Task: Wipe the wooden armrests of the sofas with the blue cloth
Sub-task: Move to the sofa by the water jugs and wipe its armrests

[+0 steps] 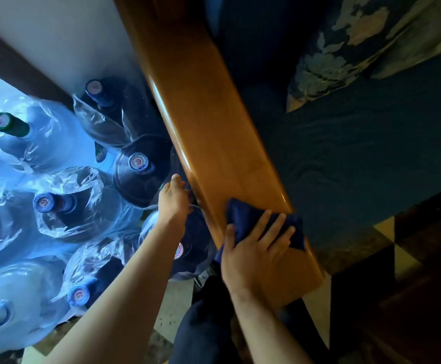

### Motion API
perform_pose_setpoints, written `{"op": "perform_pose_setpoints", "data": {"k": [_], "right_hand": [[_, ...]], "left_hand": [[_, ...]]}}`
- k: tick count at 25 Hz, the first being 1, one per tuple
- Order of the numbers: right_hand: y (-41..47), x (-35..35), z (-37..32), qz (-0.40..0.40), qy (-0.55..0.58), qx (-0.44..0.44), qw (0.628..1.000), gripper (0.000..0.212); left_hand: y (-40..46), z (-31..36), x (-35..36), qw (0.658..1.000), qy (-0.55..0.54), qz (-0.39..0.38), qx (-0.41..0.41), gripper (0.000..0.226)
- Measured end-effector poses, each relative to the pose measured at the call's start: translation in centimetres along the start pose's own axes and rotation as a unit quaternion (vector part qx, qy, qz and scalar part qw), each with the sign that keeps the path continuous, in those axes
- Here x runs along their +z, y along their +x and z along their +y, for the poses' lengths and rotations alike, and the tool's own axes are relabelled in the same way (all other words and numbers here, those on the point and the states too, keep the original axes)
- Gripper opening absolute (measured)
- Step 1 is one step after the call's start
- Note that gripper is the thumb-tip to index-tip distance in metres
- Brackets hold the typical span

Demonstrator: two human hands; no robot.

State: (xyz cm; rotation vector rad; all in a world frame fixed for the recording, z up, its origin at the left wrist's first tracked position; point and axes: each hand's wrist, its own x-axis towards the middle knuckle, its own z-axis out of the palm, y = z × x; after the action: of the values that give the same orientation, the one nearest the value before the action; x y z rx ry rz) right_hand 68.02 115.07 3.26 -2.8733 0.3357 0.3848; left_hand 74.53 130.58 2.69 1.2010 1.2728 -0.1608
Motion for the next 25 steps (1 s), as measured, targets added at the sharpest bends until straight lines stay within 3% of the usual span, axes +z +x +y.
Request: {"op": "perform_pose_setpoints", "data": {"k": [3, 5, 10, 12, 15, 18, 20, 22, 24, 25], "right_hand": [[-3.0, 1.8, -2.6, -0.038, -0.029, -0.135, 0.990, 0.095], [-0.1, 2.4, -4.4, -0.026, -0.040, -0.214, 0.976, 0.098], [10.0, 1.9, -12.5, -0.019, -0.035, -0.280, 0.959, 0.105], [10.9, 1.9, -13.8, -0.022, -0.061, -0.337, 0.939, 0.096], [8.6, 1.3, -8.5, -0.031, -0.124, -0.466, 0.875, 0.085], [4.0, -0.6, 0.9, -0.119, -0.150, -0.547, 0.815, 0.081], [2.4, -1.9, 5.9, -0.188, -0.075, -0.542, 0.816, 0.082], [2.4, -3.8, 7.2, -0.199, 0.079, -0.441, 0.872, 0.077], [5.2, -5.5, 4.9, -0.090, 0.232, -0.288, 0.925, 0.064], [7.5, -6.2, 2.9, -0.039, 0.289, -0.215, 0.932, 0.061]], "left_hand": [[0.1, -0.5, -0.3, 1.000, 0.007, 0.003, -0.011, 0.049], [0.7, -0.2, -0.7, 0.999, 0.020, 0.028, 0.005, 0.048], [1.3, 0.2, -1.8, 0.998, -0.018, 0.028, 0.049, 0.042], [1.5, 0.1, -2.2, 0.997, -0.022, 0.033, 0.061, 0.046], [1.2, -0.2, -2.2, 0.997, -0.005, 0.047, 0.054, 0.047], [0.1, -1.0, -1.4, 0.998, 0.016, 0.043, 0.035, 0.044], [-0.2, -1.3, -0.7, 0.999, 0.022, 0.037, 0.025, 0.044], [-0.2, -1.3, -0.2, 1.000, 0.009, 0.024, 0.013, 0.043], [-0.2, -1.1, 0.2, 1.000, -0.004, 0.009, 0.005, 0.042], [-0.4, -1.1, 0.3, 1.000, -0.006, 0.003, 0.004, 0.043]]}}
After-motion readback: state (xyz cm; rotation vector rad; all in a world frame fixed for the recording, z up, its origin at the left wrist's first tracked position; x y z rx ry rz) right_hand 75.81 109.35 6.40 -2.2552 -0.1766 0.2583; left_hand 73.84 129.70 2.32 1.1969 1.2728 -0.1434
